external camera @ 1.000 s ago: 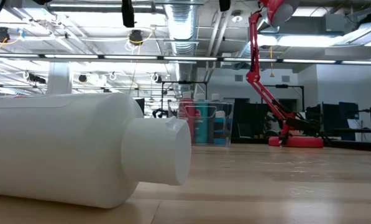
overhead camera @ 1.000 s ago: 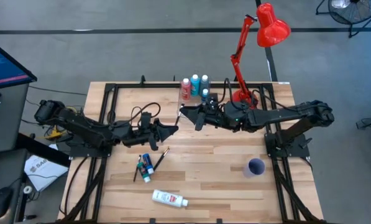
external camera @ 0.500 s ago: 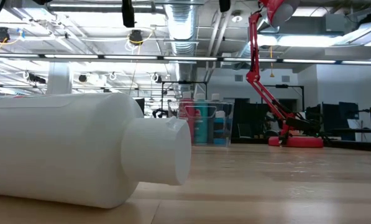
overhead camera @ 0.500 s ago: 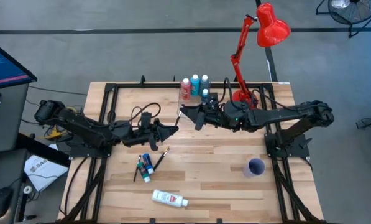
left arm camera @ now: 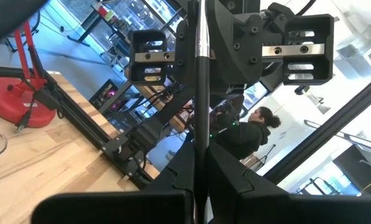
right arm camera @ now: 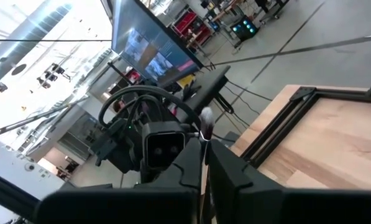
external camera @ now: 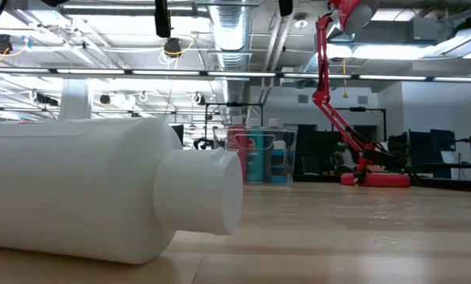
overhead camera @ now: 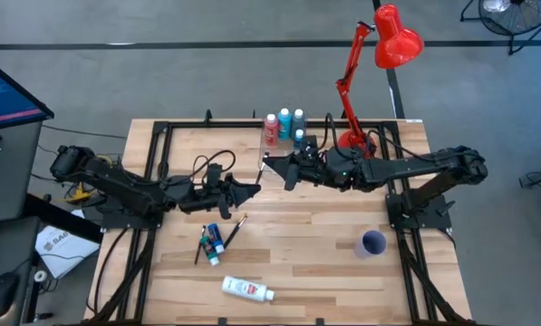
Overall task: Pick & Place Paint Supplies
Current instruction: Put the silver paintbrush into the purple cup
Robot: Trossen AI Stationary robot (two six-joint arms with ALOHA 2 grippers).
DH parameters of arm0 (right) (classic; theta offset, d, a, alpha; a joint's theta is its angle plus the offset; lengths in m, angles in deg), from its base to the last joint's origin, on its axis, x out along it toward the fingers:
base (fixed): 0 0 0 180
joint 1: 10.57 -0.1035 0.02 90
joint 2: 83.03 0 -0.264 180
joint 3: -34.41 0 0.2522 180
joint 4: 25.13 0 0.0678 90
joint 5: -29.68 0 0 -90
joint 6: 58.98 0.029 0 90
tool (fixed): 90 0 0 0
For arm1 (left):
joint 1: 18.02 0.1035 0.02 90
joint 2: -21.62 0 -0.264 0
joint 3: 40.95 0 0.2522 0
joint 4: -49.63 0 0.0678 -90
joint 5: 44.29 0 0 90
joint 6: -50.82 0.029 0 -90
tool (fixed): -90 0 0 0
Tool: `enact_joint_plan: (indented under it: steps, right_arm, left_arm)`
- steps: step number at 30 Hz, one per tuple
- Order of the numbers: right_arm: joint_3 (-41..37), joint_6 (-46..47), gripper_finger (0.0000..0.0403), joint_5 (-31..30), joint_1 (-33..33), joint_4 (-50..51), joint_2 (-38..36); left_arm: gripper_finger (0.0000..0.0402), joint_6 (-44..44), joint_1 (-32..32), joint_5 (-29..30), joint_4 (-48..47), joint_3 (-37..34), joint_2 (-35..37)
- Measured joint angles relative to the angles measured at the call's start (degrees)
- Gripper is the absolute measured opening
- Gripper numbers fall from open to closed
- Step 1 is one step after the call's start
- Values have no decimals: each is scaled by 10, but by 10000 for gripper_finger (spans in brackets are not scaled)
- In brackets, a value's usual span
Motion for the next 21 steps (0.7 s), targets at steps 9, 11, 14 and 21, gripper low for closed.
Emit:
enact_joint_plan:
  steps: [9, 11, 14, 21]
  right_arm:
    - [0, 0, 2, 2, -6, 15, 0]
    - [0, 0, 1, 2, -9, 25, 0]
    - [0, 2, 1, 2, -14, 33, 0]
    - [0, -1, 1, -16, -27, 54, -15]
  left_arm:
    - [70, 0, 0, -1, -7, 0, 0]
    - [87, 0, 0, -3, -7, 0, 0]
    - [121, -2, 0, -17, -11, 0, 0]
    - [194, -29, 0, -8, -54, 0, 14]
